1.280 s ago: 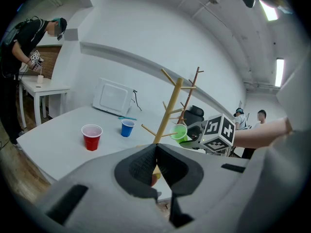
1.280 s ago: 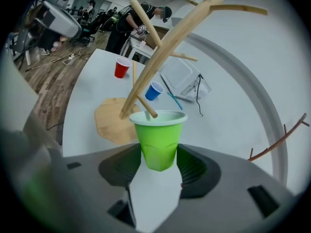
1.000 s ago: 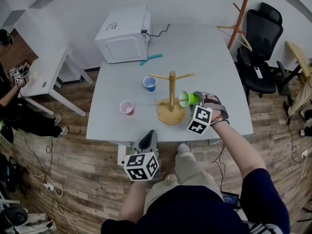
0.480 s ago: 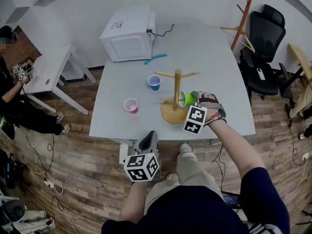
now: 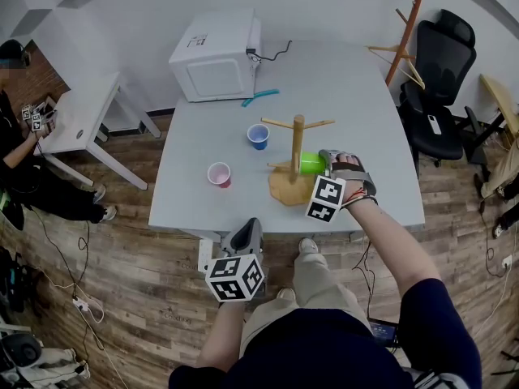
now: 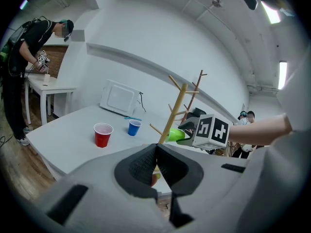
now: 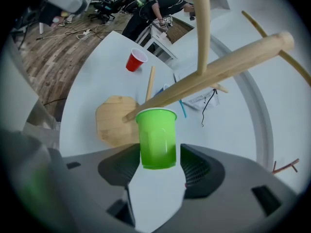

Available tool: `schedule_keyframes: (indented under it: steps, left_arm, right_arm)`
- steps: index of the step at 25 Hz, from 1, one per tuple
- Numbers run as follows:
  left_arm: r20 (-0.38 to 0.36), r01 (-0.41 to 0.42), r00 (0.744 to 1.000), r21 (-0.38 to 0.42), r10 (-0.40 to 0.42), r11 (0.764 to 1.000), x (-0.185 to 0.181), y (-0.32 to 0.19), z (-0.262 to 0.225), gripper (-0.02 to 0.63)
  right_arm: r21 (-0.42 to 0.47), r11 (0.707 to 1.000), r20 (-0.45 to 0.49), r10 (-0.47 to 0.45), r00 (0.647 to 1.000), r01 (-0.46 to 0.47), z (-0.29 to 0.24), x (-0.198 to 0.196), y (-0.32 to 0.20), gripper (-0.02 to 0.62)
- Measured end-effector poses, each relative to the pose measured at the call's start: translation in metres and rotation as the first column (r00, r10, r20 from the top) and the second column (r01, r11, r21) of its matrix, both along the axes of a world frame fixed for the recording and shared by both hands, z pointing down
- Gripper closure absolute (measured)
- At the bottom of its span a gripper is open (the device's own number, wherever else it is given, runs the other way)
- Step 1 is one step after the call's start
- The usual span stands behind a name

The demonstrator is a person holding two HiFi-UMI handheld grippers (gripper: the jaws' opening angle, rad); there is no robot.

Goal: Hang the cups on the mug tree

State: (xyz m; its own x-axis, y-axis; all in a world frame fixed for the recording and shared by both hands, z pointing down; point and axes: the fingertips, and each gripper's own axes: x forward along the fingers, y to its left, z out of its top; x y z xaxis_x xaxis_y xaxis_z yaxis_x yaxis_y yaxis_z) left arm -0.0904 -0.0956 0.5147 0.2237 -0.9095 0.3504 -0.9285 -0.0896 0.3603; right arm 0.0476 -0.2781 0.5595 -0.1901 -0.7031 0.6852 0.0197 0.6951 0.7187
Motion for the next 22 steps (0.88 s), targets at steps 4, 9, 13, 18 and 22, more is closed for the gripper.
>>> schedule_keyframes:
  steps: [4,9,13,18,22]
  left_arm:
    - [0.0,-0.002,1.0,0.001,0.002,1.0,0.0,0.0,0.001,0.588]
    - [0.0,-0.002,1.0,0.004,0.002,1.0,0.0,0.001,-0.001,0.589]
    - [0.0,-0.004,1.0,0.005,0.004,1.0,0.001,0.0,-0.002,0.589]
    - [0.001,-0.012,1.0,0.008,0.012,1.0,0.003,0.001,-0.002,0.588]
    - [0.004,-0.02,1.0,0.01,0.02,1.0,0.007,0.004,-0.004,0.589]
  right_arm:
    - [0.005,1.0,0.004,-0.006,1.0,0.006,0.0,-0.002,0.001,0.35]
    - [0.009,1.0,0.009,-0.008,1.0,0.008,-0.002,-0.001,0.003,0.347]
    - [0.006,1.0,0.016,-0.008,1.0,0.008,-0.003,-0.001,0.004,0.345]
    - [0.012,1.0,0.032,-0.002,0.999,0.001,-0.006,0.0,0.008,0.345]
    - [0.02,1.0,0.047,0.005,0.999,-0.006,-0.012,0.004,0.012,0.345]
